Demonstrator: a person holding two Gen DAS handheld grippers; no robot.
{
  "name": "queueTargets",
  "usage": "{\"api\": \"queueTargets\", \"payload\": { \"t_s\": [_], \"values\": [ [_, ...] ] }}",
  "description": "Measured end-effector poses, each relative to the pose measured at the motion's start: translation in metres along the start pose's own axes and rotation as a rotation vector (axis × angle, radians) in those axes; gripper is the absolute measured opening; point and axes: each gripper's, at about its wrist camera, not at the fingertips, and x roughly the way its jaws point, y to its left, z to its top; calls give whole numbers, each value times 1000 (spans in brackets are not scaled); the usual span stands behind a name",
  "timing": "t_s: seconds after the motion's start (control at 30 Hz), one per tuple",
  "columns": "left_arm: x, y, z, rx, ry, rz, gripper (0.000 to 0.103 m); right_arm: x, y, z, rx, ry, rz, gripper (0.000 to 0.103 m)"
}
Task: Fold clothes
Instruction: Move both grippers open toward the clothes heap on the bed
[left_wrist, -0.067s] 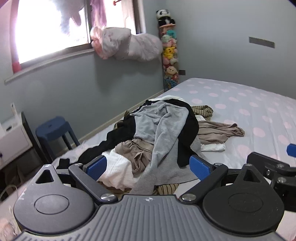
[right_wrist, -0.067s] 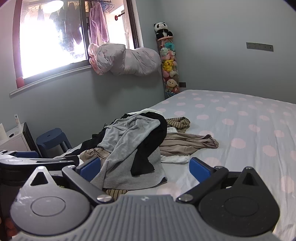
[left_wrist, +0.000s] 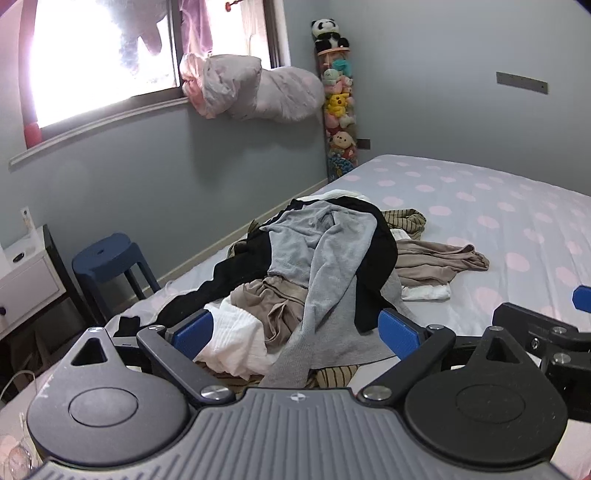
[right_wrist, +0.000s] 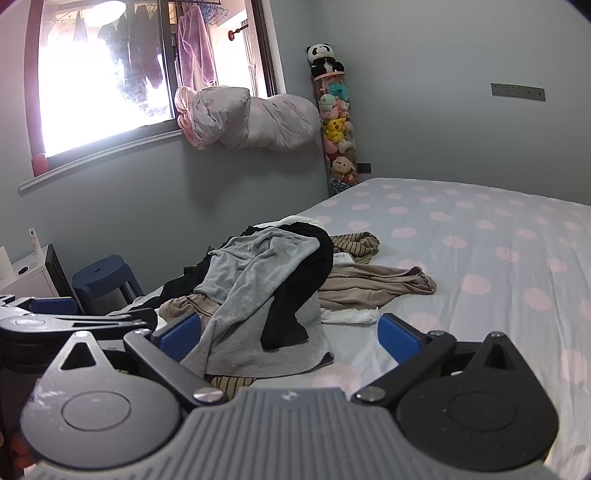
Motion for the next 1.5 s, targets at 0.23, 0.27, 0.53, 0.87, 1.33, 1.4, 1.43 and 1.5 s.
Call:
{"api": "queueTargets", "payload": {
  "t_s": [0.23,0.27,0.53,0.87,1.33,1.4,1.43,1.5],
  "values": [
    [0,0,0,4,25,4,97,0,2,-1,-4,5,8,102],
    [-2,1,2,15,15,10,97,0,3,-2,-4,5,10,102],
    [-2,-8,-8,27,-22,46,95,0,5,-4,-9,9,19,102],
    [5,-4,-9,0,53,47,78,0,10,-5,-20,9,40,102],
    [1,7,-7,-108,5,5,24,2,13,-4,-36,5,41,102],
    [0,10,-5,-114,-3,-3,24,2,13,-3,-35,-2,39,102],
    [0,11,-4,-113,-4,-7,24,2,13,-2,-35,-2,42,102],
    [0,11,-3,-104,-5,-10,24,4,13,-1,-33,1,47,102]
  ]
}}
